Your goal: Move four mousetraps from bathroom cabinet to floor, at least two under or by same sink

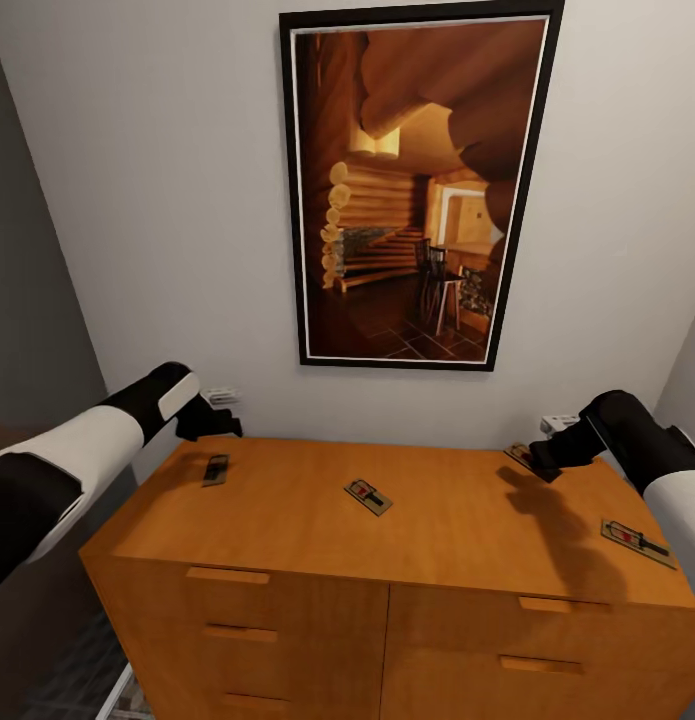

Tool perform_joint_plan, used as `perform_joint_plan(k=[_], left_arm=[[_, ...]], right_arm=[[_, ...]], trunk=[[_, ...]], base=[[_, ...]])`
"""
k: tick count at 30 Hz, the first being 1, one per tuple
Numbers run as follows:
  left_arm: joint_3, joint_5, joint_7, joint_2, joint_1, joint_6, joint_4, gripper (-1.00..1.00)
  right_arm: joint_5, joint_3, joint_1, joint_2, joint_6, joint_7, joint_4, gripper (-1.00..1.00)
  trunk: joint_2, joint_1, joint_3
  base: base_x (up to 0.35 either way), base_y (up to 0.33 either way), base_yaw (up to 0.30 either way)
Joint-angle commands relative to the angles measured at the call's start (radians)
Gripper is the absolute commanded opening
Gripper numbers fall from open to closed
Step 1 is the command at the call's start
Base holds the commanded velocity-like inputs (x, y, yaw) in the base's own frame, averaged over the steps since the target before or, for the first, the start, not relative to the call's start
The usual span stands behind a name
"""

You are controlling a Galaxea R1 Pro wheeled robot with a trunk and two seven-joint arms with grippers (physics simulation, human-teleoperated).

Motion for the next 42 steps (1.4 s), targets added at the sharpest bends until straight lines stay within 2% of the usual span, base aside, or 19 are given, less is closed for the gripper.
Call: perform_joint_plan(k=[1,6,12,33,42], left_arm=[[-0.003,0.011,0.011,0.002,0.000,0.003,0.001,1.00],[-0.004,0.009,0.011,0.013,0.000,-0.041,0.061,1.00],[-0.004,0.004,0.012,0.013,0.000,-0.070,0.092,1.00],[-0.003,0.005,0.005,0.003,0.000,-0.070,0.094,1.00],[-0.002,0.004,0.007,0.001,0.000,-0.071,0.097,1.00]], right_arm=[[0.009,0.004,-0.001,0.000,0.001,0.010,-0.001,-1.00],[0.007,0.004,-0.001,0.003,0.001,0.010,-0.001,-1.00],[0.007,0.003,-0.001,0.002,0.001,0.010,0.000,-1.00],[0.008,0.002,-0.001,-0.001,0.001,0.010,0.019,-1.00],[0.008,0.002,-0.001,-0.003,0.001,0.011,0.020,-1.00]], trunk=[[-0.001,0.000,-0.001],[-0.001,0.000,-0.001],[-0.001,0.000,-0.001],[-0.001,0.000,-0.001],[-0.001,0.000,-0.001]], base=[[0.000,0.000,0.000],[0.000,0.000,0.000],[0.000,0.000,0.000],[0.001,0.000,0.000],[0.144,0.000,0.000]])
